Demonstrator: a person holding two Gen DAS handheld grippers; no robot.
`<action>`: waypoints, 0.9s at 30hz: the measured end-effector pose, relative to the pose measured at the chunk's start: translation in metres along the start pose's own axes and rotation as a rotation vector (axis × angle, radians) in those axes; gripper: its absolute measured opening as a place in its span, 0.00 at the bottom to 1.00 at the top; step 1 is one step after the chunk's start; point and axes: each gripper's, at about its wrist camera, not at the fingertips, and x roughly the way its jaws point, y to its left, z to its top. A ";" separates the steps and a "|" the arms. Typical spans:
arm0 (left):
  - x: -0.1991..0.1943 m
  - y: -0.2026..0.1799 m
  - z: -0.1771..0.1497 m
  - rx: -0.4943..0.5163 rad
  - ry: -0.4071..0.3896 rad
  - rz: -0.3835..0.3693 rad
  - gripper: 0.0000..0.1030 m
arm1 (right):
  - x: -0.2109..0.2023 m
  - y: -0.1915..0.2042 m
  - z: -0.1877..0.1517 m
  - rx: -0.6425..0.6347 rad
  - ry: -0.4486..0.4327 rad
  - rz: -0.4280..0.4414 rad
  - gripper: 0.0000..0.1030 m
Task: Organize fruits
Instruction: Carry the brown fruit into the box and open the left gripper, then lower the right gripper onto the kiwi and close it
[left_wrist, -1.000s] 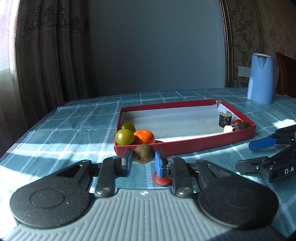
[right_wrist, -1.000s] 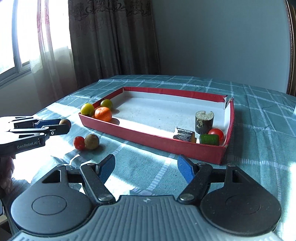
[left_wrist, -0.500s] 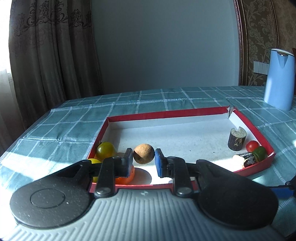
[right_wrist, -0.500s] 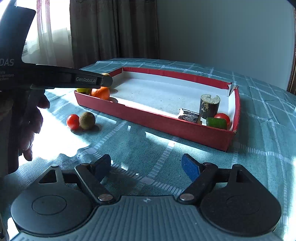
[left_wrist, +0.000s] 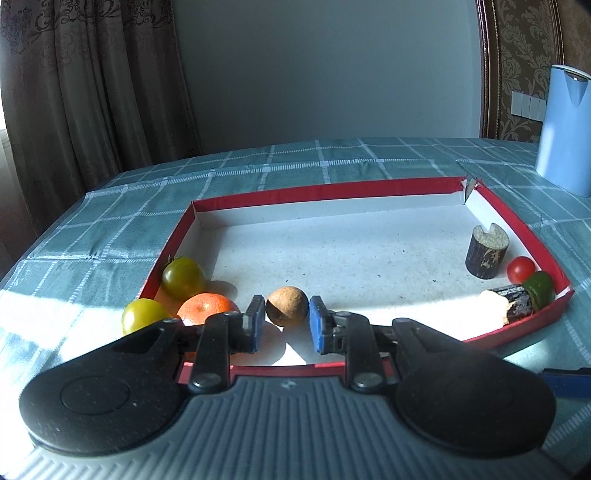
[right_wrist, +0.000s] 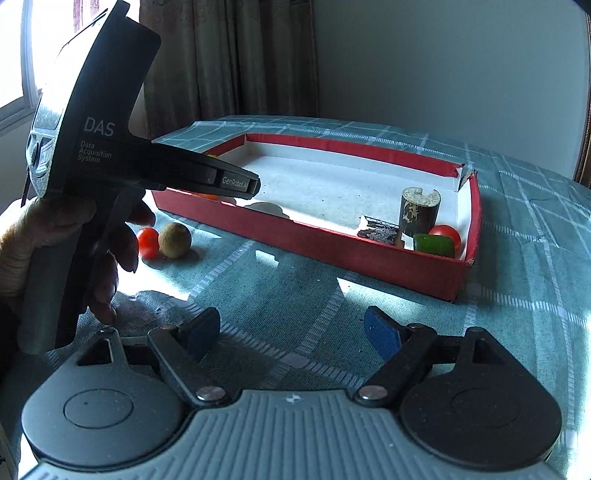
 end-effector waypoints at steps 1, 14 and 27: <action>0.001 0.001 -0.001 0.002 0.005 0.005 0.23 | 0.000 0.000 0.000 0.000 0.000 0.000 0.83; -0.080 0.046 -0.011 -0.069 -0.238 0.032 0.87 | -0.005 -0.003 -0.001 0.023 -0.032 0.009 0.83; -0.082 0.142 -0.065 -0.306 -0.158 0.165 0.94 | 0.015 0.050 0.022 -0.206 -0.077 0.041 0.52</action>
